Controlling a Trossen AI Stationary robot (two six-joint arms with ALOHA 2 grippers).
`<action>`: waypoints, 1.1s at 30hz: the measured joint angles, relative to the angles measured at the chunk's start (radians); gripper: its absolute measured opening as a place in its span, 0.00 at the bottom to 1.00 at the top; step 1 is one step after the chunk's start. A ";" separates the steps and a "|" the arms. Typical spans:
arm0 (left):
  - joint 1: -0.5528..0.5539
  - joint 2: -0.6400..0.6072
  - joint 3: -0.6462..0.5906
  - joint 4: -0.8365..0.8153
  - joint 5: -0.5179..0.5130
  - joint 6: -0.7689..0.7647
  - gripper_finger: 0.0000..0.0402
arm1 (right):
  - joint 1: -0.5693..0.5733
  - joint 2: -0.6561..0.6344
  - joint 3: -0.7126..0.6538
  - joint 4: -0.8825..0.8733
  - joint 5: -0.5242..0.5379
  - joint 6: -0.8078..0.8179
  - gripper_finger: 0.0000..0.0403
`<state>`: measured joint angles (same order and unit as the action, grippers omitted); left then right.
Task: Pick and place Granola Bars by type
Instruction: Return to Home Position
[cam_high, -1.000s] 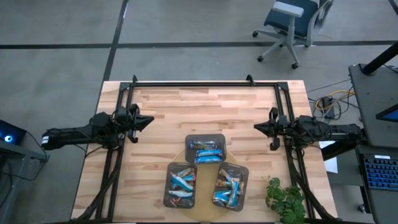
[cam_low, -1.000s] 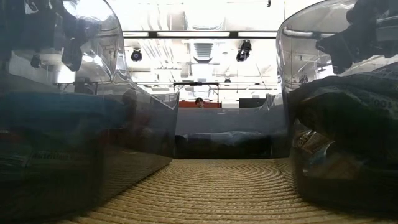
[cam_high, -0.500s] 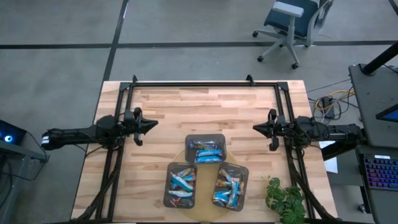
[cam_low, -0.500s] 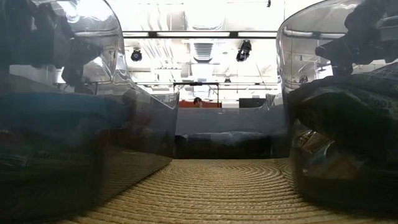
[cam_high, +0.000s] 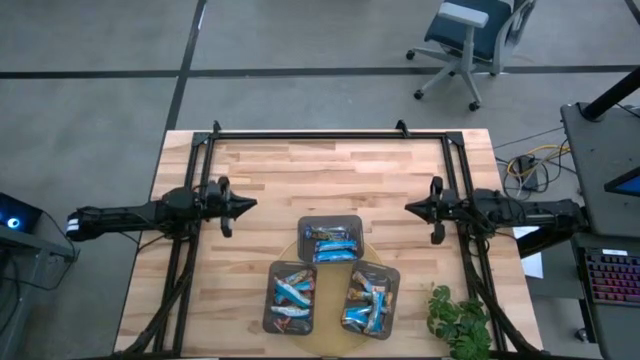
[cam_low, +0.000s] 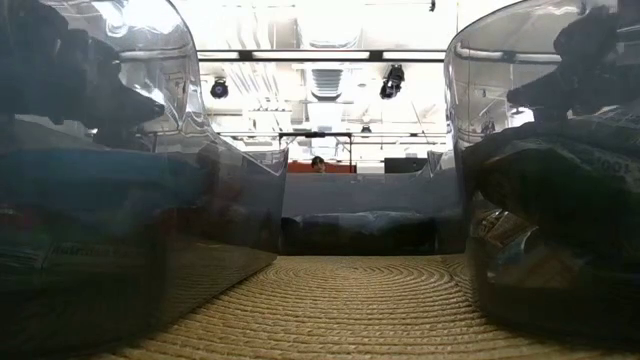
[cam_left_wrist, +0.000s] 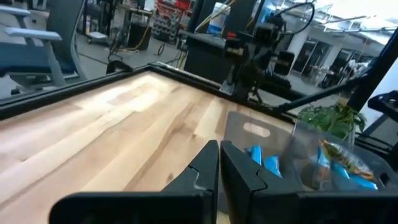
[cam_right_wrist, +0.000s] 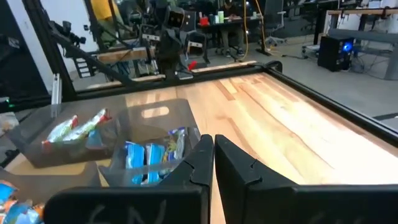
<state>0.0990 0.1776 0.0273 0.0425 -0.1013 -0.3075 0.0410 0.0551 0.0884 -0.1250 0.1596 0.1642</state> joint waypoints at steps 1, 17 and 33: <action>0.000 0.000 0.000 0.004 0.000 -0.001 0.00 | 0.000 0.000 -0.006 0.003 0.000 0.001 0.02; 0.000 0.000 0.000 0.077 0.261 0.078 0.00 | 0.000 0.008 -0.063 0.114 -0.014 -0.018 0.02; 0.000 0.001 0.000 0.027 0.135 0.064 0.00 | 0.000 0.008 -0.063 0.114 -0.014 -0.015 0.02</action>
<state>0.0990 0.1787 0.0273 0.0696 0.0339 -0.2432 0.0414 0.0628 0.0254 -0.0105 0.1459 0.1497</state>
